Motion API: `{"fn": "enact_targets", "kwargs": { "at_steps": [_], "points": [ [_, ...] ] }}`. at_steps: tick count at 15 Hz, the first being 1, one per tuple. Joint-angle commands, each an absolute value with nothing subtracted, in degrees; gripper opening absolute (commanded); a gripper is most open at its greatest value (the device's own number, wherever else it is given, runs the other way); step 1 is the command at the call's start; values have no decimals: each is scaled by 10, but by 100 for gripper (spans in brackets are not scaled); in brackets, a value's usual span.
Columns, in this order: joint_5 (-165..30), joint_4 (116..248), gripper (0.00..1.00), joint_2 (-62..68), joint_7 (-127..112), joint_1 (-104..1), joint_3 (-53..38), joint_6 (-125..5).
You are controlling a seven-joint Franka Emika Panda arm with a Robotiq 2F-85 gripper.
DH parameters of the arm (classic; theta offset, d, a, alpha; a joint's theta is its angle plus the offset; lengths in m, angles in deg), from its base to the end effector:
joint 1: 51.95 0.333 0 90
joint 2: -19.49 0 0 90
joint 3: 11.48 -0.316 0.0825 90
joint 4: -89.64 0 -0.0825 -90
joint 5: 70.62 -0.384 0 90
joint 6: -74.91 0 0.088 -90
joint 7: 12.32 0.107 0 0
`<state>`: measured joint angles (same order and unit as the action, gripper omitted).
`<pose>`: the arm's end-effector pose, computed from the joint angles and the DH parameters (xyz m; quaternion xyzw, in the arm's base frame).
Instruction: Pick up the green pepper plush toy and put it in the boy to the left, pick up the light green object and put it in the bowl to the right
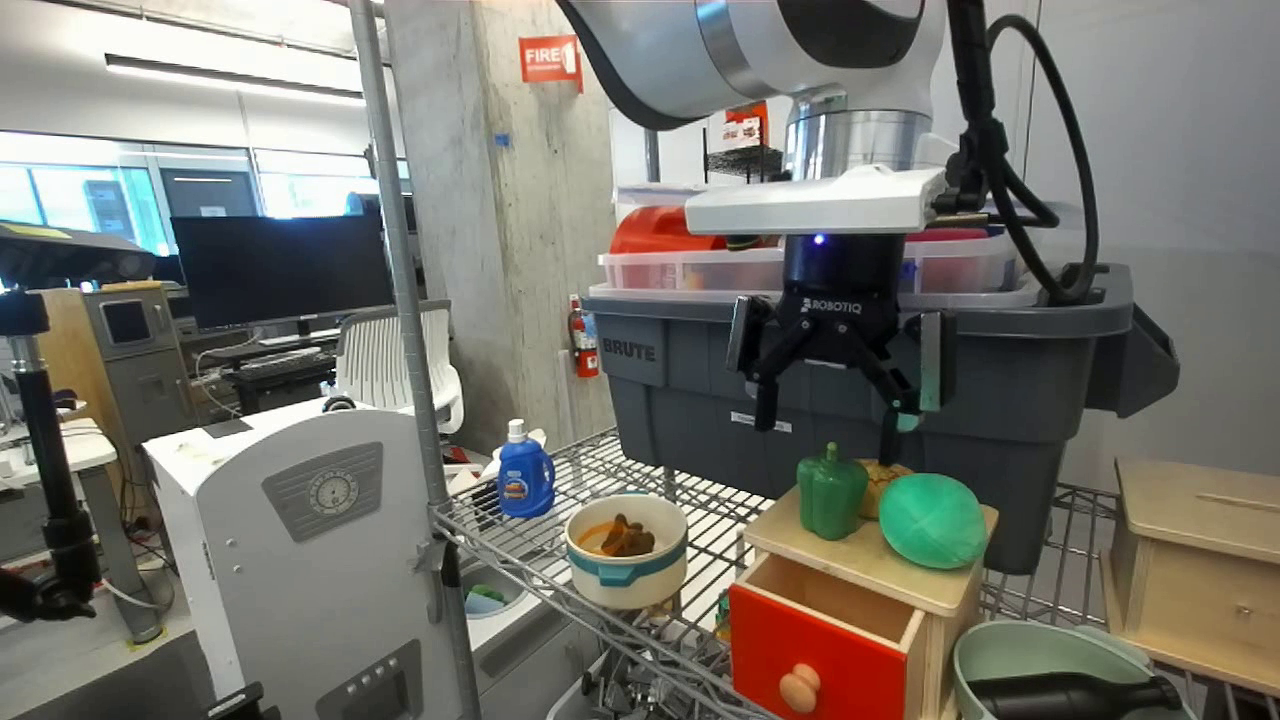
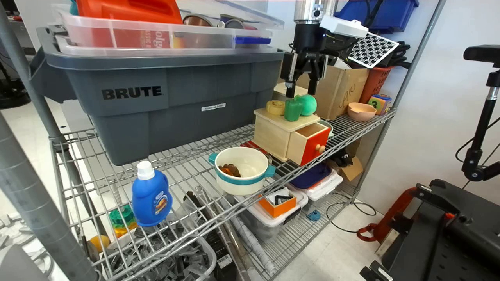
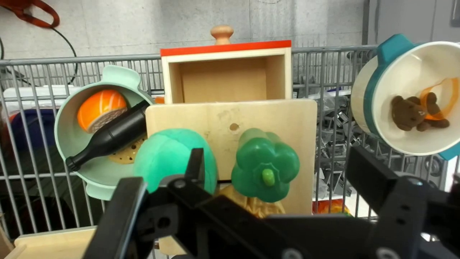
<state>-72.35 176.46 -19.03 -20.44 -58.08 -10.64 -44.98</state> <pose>0.6950 -0.0819 0.2592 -0.9988 -0.0033 0.0460 0.0142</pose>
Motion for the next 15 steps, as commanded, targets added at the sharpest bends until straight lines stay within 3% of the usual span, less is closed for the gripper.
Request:
{"fn": "enact_targets", "kwargs": {
  "at_steps": [1,7,10,11,15],
  "points": [
    [-725,1729,100,-213,-211,-585,-108,-425],
    [-722,1704,100,-232,-208,-582,-108,-408],
    [-721,1696,91,-238,-208,-581,-108,-405],
    [-722,1694,73,-240,-208,-582,-108,-405],
    [-721,1692,42,-242,-209,-581,-108,-405]
  ]
}}
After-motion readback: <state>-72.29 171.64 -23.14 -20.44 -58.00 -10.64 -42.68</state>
